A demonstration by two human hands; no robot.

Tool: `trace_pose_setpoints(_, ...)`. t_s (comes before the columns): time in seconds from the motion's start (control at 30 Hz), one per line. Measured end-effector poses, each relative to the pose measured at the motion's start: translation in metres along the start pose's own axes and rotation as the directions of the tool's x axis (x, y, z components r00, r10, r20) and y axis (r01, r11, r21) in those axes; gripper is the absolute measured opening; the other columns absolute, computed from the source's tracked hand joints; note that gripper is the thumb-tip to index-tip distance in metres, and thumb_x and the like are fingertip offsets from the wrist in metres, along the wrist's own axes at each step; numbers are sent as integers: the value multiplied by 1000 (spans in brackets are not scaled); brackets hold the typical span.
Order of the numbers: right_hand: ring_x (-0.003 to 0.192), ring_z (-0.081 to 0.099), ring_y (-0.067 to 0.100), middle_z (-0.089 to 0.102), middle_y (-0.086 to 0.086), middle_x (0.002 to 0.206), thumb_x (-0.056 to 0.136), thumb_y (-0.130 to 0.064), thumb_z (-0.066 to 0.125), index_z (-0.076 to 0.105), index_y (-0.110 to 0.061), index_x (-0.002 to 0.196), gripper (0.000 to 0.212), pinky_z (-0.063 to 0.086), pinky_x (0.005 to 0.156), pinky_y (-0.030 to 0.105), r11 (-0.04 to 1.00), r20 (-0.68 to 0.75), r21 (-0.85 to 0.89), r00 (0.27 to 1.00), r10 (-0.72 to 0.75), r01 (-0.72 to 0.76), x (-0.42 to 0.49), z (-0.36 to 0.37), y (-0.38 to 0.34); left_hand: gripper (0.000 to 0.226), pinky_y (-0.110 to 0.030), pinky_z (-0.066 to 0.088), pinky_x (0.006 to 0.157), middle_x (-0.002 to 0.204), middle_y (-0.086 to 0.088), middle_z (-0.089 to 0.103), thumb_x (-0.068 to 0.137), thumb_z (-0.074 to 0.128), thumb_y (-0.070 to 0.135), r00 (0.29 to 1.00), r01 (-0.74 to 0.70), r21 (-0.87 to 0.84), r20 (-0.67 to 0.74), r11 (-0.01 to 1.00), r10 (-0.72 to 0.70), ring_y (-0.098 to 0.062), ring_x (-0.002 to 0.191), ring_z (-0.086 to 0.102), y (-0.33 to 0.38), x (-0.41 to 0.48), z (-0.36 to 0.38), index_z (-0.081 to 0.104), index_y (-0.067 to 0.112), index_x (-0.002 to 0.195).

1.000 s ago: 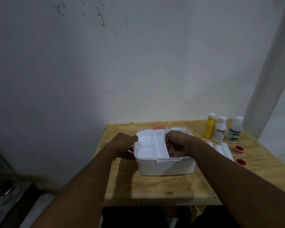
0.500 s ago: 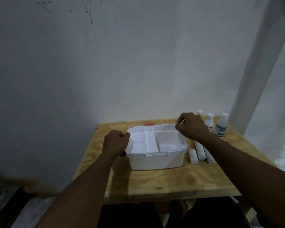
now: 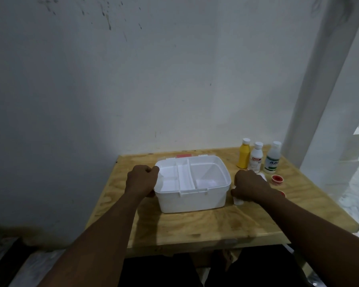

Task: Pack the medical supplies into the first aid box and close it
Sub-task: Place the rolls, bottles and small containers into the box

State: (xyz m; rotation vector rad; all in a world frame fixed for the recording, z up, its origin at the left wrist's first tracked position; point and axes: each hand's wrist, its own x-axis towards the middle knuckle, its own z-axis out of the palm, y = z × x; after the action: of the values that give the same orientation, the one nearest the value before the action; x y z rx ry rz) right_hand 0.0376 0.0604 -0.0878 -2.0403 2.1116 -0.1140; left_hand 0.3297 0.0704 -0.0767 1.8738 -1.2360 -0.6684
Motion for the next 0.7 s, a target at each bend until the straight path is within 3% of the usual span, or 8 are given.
trace_pose_setpoints(0.07, 72, 61, 17, 58, -1, 75, 81, -25, 66, 53, -17, 76, 16, 38, 48, 25, 1000, 3, -7, 1000, -3, 3, -1, 2, -4, 42, -46, 65, 57, 89, -26, 73, 95, 58, 31, 1000, 6, -17, 26, 1000, -6, -32, 57, 71, -1, 1, -1, 70, -9, 91)
trace_pose_setpoints(0.17, 61, 62, 17, 68, 4, 76, 79, -22, 67, 56, -12, 77, 15, 49, 50, 28, 993, -70, 114, 997, 42, -34, -1, -9, -3, 44, -38, 63, 52, 97, -29, 71, 97, 59, 32, 994, 37, -80, 101, 996, -29, -33, 61, 70, -4, 4, -5, 69, -11, 98)
trace_pose_setpoints(0.23, 67, 59, 21, 65, 7, 82, 80, -25, 66, 51, -15, 76, 19, 50, 57, 31, 992, -253, 117, 965, 73, -44, -4, -29, -5, 46, -34, 61, 51, 101, -29, 71, 96, 61, 35, 987, 67, -127, 153, 990, -48, -34, 64, 71, -7, 7, -9, 67, -11, 100)
trace_pose_setpoints(0.3, 75, 60, 28, 63, 8, 84, 80, -28, 63, 55, -14, 82, 16, 46, 62, 32, 989, -473, 151, 878, 72, 0, -6, -54, -16, 47, -38, 63, 56, 103, -26, 71, 95, 63, 39, 978, 100, -166, 196, 981, -66, -36, 69, 72, -9, 8, -10, 68, -7, 102)
trace_pose_setpoints(0.37, 82, 64, 31, 67, 7, 88, 76, -35, 64, 61, -17, 89, 22, 50, 68, 35, 955, -546, 280, 835, 73, 99, -9, -72, -40, 44, -39, 64, 62, 102, -22, 72, 95, 63, 42, 971, 133, -196, 224, 972, -88, -37, 74, 74, -10, 7, -11, 70, -2, 101)
trace_pose_setpoints(0.5, 69, 72, 23, 74, 3, 74, 67, -36, 74, 67, -19, 73, 19, 61, 71, 45, 715, -338, 667, 941, 38, 211, -23, -60, -104, 38, -34, 61, 61, 99, -18, 72, 96, 62, 43, 963, 151, -235, 255, 960, -89, -32, 72, 71, -10, 2, -11, 69, 7, 93)
trace_pose_setpoints(0.6, 71, 72, 23, 75, 1, 75, 65, -40, 72, 69, -19, 79, 25, 61, 72, 43, 749, -230, 641, 973, -21, 168, -26, -28, -135, 36, -32, 60, 59, 99, -15, 72, 97, 61, 44, 959, 143, -233, 274, 962, -76, -31, 78, 71, -9, 1, -13, 69, 9, 93)
trace_pose_setpoints(0.7, 79, 70, 21, 74, 0, 80, 67, -43, 69, 71, -18, 85, 31, 57, 74, 35, 823, -216, 549, 976, -29, 146, -23, -6, -147, 39, -33, 60, 58, 99, -15, 74, 96, 61, 45, 960, 143, -232, 268, 962, -78, -33, 81, 73, -10, 3, -12, 72, 8, 96)
